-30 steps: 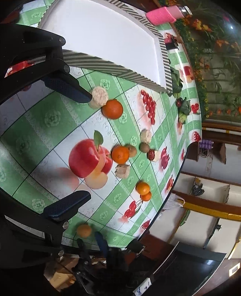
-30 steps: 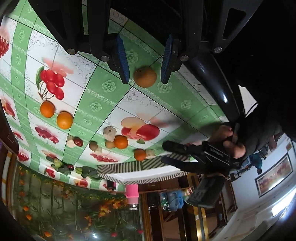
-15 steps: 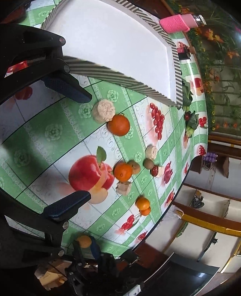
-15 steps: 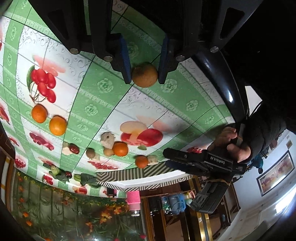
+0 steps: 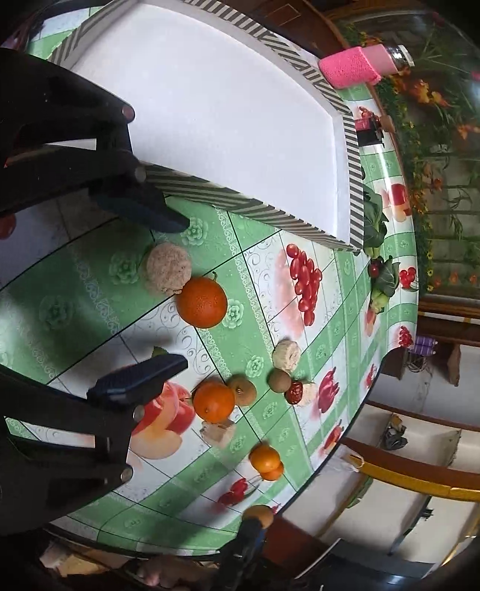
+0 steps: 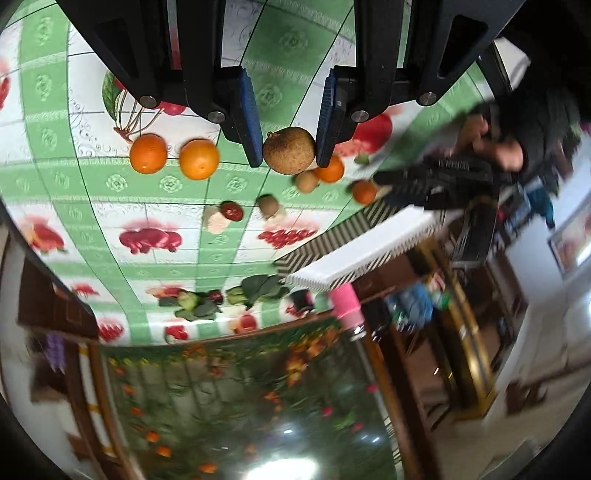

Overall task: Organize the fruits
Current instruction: 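Grasp the beige textured bun with the left tool while the right tool grasps a brown round fruit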

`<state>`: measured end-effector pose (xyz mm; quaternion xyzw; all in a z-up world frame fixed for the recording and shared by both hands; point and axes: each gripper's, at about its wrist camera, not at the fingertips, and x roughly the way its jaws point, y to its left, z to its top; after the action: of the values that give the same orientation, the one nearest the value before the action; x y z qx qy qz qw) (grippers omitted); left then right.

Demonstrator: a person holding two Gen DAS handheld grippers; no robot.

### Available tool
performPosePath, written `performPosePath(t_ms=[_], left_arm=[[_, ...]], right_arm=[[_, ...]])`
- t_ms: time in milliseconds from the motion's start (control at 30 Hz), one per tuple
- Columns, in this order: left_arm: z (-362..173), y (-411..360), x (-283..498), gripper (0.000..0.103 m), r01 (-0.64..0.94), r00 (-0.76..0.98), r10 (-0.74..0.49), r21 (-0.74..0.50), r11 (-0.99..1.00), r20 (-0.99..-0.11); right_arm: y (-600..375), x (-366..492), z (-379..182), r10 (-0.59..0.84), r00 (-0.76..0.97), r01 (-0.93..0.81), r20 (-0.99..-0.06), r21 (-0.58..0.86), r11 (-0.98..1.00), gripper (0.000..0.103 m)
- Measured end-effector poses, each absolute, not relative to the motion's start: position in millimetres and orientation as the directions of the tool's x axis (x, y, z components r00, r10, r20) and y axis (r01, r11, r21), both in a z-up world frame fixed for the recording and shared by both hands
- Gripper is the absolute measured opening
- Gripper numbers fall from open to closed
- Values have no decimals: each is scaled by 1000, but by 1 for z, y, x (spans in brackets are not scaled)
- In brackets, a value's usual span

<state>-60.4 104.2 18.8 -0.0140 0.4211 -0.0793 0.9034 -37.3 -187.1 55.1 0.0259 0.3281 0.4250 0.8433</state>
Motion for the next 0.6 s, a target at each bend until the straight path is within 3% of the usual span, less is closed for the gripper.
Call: performPosePath(t_ms=[67,200,233,600], left_arm=[[16,101,-58,50,120,630,-114,-50,992,-768],[14,102,-56,39,96,629,-63,-2,995,-775],[14,103,-56,29,86,631,-51,4,996,-774],[28,104,-68,29,98,659,-116,-69,993,-743]], right_arm=[[-193,-32,54,754,413,-680,-511,378,629,28],[-200,-30,52,770,409,-667,-489,416,618,28],[-200,-30,53,771,410,-664,-487,420,619,28],[-199,-26,45,748,404,-630,-526,433,645,28]])
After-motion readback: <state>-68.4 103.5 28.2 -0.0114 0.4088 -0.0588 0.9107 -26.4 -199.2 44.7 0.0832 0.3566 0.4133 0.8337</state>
